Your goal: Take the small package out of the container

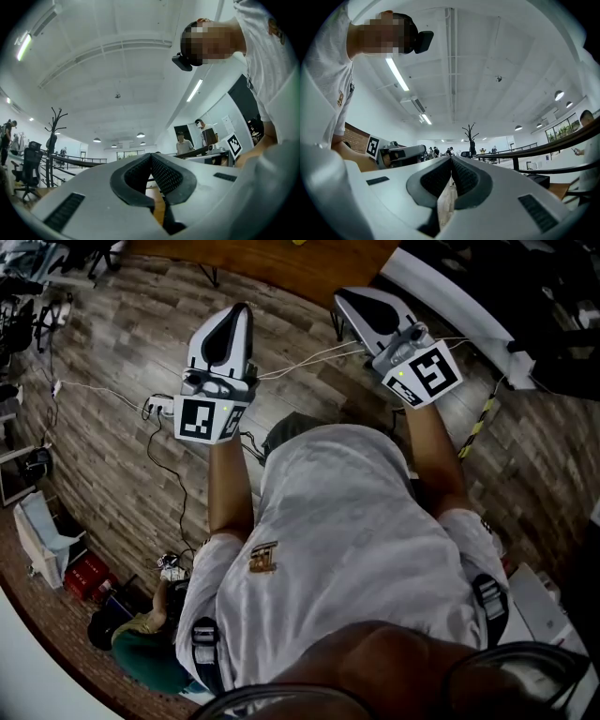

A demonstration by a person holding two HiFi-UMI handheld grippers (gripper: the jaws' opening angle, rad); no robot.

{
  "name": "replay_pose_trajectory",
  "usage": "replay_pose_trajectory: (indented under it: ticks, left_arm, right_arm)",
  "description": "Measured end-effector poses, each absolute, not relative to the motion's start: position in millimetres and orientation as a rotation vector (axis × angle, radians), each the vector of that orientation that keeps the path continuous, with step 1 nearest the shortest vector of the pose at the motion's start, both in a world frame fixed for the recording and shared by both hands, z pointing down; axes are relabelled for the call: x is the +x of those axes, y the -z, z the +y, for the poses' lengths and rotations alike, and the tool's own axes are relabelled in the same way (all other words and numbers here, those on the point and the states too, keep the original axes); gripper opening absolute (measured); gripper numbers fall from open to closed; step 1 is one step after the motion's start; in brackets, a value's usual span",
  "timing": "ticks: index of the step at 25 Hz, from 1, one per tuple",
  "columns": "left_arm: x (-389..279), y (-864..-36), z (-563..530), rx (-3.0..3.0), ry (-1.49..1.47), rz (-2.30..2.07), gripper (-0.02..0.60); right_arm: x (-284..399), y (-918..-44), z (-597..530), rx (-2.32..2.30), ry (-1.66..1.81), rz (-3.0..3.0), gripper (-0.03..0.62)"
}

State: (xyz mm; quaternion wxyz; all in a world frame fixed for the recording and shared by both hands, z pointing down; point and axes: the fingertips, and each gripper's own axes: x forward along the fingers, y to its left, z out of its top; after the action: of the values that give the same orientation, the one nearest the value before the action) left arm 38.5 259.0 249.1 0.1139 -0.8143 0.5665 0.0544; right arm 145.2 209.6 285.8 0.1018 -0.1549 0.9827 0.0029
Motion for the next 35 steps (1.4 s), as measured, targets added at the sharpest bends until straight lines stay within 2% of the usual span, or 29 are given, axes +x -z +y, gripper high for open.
replay_pose_trajectory:
  ticks: [8,15,35]
  left_arm:
    - [37,-258,226,-2.384,-0.16,1.684,0.018]
    - [10,-261,194,-2.382,-0.19,1.656,0.018]
    - [-193,-265,-42,-2.576,-0.207,1.393,0.018]
  right_arm:
    - [151,-300,176,-0.461,0.012,2.921,0.031]
    - [128,-307,152,-0.484,-0.01,2.938,0.031]
    - [-87,-311,-64,-0.746,0.02,2.962,0.031]
